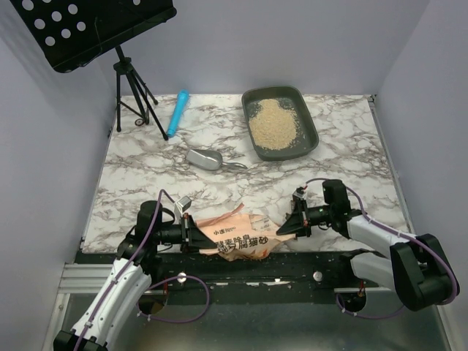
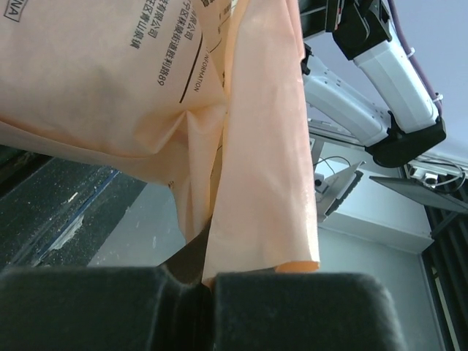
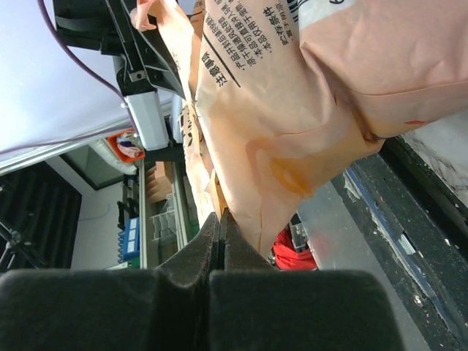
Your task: Fill the litter box with clean litter
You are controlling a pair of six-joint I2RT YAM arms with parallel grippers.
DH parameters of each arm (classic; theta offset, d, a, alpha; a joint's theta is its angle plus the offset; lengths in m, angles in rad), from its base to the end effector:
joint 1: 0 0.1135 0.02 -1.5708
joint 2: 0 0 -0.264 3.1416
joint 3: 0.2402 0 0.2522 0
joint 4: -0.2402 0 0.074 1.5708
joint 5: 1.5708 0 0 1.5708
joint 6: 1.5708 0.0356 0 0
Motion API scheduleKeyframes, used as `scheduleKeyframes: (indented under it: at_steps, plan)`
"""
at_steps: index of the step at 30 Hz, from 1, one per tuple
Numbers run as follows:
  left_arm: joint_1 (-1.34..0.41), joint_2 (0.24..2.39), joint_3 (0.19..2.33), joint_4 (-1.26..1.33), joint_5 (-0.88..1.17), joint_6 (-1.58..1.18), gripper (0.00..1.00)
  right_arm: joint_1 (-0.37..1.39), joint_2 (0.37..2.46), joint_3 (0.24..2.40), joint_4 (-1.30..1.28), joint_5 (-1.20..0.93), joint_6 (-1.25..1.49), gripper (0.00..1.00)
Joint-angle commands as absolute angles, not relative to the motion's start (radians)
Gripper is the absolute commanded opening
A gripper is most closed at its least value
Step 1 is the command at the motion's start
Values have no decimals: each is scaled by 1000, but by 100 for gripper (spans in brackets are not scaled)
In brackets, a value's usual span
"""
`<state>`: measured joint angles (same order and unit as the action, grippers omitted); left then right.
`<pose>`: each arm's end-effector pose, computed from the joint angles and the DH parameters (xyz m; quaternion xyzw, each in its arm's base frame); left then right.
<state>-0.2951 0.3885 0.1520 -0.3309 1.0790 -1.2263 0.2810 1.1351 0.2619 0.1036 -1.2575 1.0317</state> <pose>0.0908 -0.0604 0.1656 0.1170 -0.7831 0.6107 0.0116 0.1568 0.0805 0.1445 -0.0596 -0.7770 -0.6215 0.0806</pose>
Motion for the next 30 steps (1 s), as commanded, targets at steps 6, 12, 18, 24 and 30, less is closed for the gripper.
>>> scheduleKeyframes:
  at_steps: [6, 12, 18, 24, 30]
  plan:
    - [-304, 376, 143, -345, 1108, -1270, 0, 256, 1106, 515, -281, -1051, 689, 28]
    - [-308, 374, 140, -316, 1108, -1295, 0, 256, 1114, 727, -480, -867, 502, 41]
    - [-313, 376, 126, -278, 1109, -1321, 0, 345, 1144, 926, -543, -822, 349, 43]
    - [-316, 383, 141, -290, 1100, -1313, 0, 567, 1249, 1106, -725, -773, 137, 46]
    - [-316, 387, 150, -287, 1094, -1313, 0, 780, 1278, 1170, -827, -648, -47, 46]
